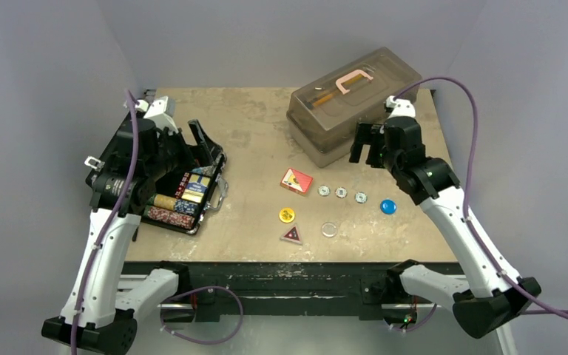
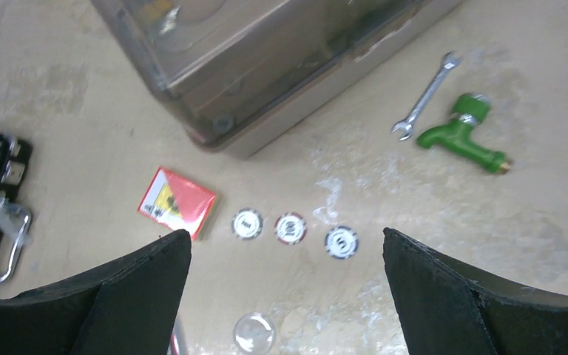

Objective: Pack up texas hold em set

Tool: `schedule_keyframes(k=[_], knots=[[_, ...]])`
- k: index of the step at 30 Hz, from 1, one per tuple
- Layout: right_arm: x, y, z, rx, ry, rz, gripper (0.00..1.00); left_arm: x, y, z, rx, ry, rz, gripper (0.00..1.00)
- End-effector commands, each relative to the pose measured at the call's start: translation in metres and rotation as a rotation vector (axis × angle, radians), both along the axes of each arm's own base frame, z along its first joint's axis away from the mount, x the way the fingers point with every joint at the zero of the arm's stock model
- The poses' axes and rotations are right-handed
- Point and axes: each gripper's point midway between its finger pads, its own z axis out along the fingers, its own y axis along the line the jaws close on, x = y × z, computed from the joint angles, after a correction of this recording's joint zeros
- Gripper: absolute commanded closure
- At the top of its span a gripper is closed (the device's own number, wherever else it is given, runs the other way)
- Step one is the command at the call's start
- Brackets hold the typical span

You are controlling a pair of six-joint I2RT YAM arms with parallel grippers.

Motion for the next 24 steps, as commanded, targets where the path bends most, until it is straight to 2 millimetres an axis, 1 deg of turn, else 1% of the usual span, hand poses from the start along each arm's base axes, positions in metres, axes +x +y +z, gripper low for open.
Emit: schedule_keyframes(k=[1,2,7,10,12,14,16,19,20,22,24], knots=[[0.003,0.048,-0.033,0.136,0.105,0.173,0.01,-0.005,-0.027,-0.022,-0.105,0.092,-0.111,0.0],[0.002,0.061,-0.044,0.165,0.139,0.23,0.01,-0.005,-0.033,-0.03,-0.125,0.115,-0.141,0.0],[-0.007,0.109,-0.088,0.221,0.215,0.377,0.01,-0.012,-0.064,-0.074,-0.194,0.268,-0.255,0.0],[-0.011,0.136,-0.116,0.295,0.222,0.437,0.01,-0.017,-0.081,-0.098,-0.209,0.33,-0.297,0.0],[-0.006,0.148,-0.133,0.379,0.18,0.436,0.01,-0.02,-0.09,-0.111,-0.212,0.356,-0.309,0.0],[0.0,0.149,-0.146,0.453,0.128,0.387,0.01,-0.025,-0.097,-0.121,-0.213,0.375,-0.311,0.0],[0.008,0.149,-0.148,0.482,0.053,0.367,0.01,-0.03,-0.102,-0.126,-0.219,0.378,-0.31,0.0],[0.019,0.148,-0.157,0.516,0.025,0.313,0.02,-0.036,-0.108,-0.131,-0.245,0.377,-0.309,0.0],[0.024,0.147,-0.161,0.507,0.021,0.303,0.05,-0.038,-0.108,-0.134,-0.253,0.384,-0.306,0.0],[0.03,0.152,-0.168,0.503,0.022,0.314,0.17,-0.041,-0.107,-0.138,-0.257,0.396,-0.296,0.0],[0.036,0.153,-0.178,0.494,0.032,0.293,0.24,-0.043,-0.105,-0.139,-0.255,0.399,-0.282,0.0]])
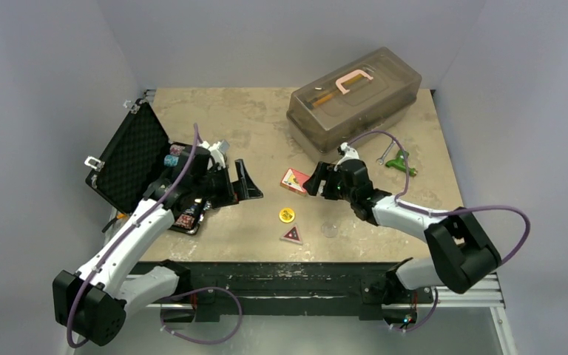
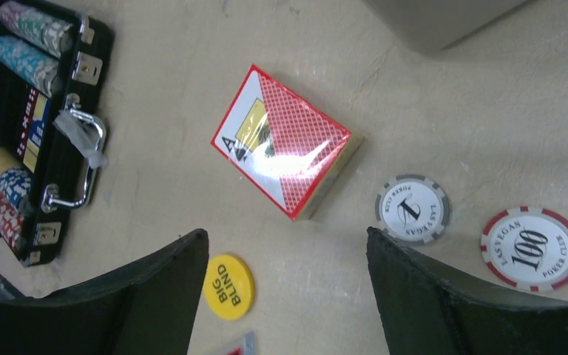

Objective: Pack up texas hold em set

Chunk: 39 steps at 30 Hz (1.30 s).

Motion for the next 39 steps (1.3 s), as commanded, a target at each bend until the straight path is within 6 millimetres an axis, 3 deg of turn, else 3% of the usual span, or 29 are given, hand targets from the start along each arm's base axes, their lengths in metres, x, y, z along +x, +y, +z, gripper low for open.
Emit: schedule_keyframes(k=[1,6,14,19,25,27,30,36,39], knots=[[0.039,0.014,0.027,0.101,-0.141,-0.063,0.29,0.005,-0.001,0.013,-0.042,-0.051,0.045,0.0],[0.048,0.012,0.008,0.111,-0.152,-0.111,0.41,0.001,0.005,0.022,-0.029,-0.08,0.057,0.0],[0.046,0.034,-0.021,0.16,-0.105,-0.083,0.52,0.0,0.014,0.032,0.014,-0.108,0.069,0.0],[0.037,0.072,-0.026,0.136,-0.108,0.016,0.53,0.002,0.019,0.035,0.042,-0.126,0.086,0.0],[0.006,0.153,-0.009,0.08,-0.211,0.356,0.53,0.006,0.031,0.031,0.083,-0.126,0.157,0.0],[-0.011,0.169,-0.003,0.077,-0.229,0.449,0.51,0.008,0.037,0.027,0.097,-0.121,0.198,0.0],[-0.02,0.157,0.011,0.083,-0.239,0.429,0.47,0.011,0.04,0.02,0.11,-0.1,0.232,0.0],[-0.022,0.09,0.011,-0.169,-0.14,0.248,0.34,0.027,0.026,-0.001,0.111,-0.014,0.226,0.0],[-0.04,0.066,0.015,-0.205,-0.079,0.231,0.21,0.042,0.017,-0.012,0.125,0.014,0.226,0.0]])
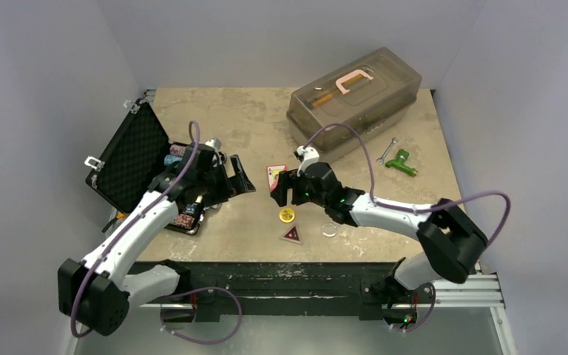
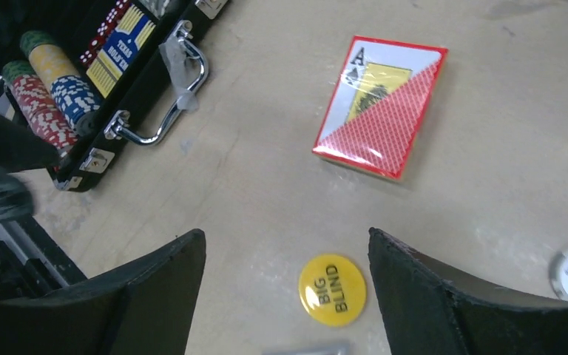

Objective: Pack up texas hold em set

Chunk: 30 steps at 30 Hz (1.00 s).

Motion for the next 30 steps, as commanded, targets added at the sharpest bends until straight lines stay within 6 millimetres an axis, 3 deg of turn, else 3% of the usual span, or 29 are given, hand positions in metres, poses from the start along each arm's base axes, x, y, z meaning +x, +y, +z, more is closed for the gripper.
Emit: schedule_keyframes(k=[1,7,12,17,22,30], knots=[[-0.025,-0.051,-0.01,-0.163,0.091,-0.066,0.18,0.028,-0.015,-0.002,-0.002,0.001,0.019,0.0],[-0.074,-0.074,-0.001,-0.133,0.149,0.032,0.14,0.063,-0.045,-0.03,0.094,0.079,-0.02,0.0],[-0.079,-0.1,0.014,-0.125,0.086,-0.04,0.12,0.091,-0.072,-0.052,0.19,0.109,-0.065,0.0],[-0.081,-0.114,0.038,-0.072,0.04,-0.09,0.1,0.108,-0.098,-0.065,0.248,0.161,-0.087,0.0],[-0.087,-0.123,0.052,-0.048,0.015,-0.103,0.09,0.122,-0.101,-0.077,0.336,0.165,-0.037,0.04],[-0.087,-0.136,0.059,-0.06,-0.028,-0.13,0.07,0.126,-0.107,-0.096,0.411,0.238,-0.048,0.14]])
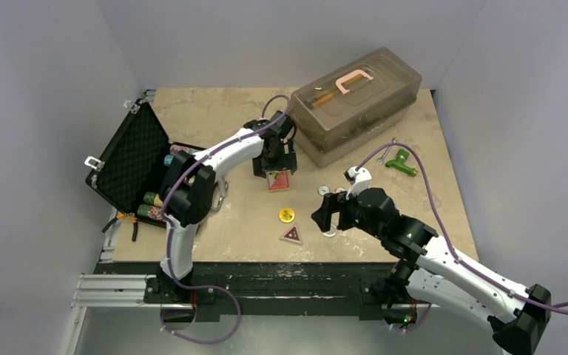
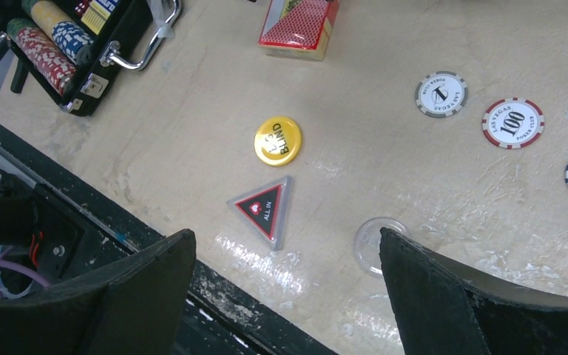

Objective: Pack up texas hold em set

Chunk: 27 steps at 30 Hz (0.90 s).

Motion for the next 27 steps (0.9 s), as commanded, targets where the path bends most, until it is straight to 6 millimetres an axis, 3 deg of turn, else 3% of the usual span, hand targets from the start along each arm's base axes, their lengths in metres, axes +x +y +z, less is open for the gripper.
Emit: schedule_keyframes(k=[1,8,15,27], knots=[[0.004,-0.008,0.008,-0.004,-0.037,-0.033,0.07,0.004,0.002,0.0,0.051,0.02,0.022,0.14],[0.006,-0.008,0.008,-0.006,-0.042,-0.039,0.07,0.004,-0.001,-0.012,0.09,0.076,0.014,0.13],[0.007,-0.008,0.006,-0.013,-0.041,-0.037,0.07,0.008,0.001,-0.019,0.126,0.076,0.017,0.24],[0.01,-0.008,0.006,-0.028,-0.048,-0.046,0.05,0.014,0.002,-0.026,0.172,0.085,-0.024,0.28]])
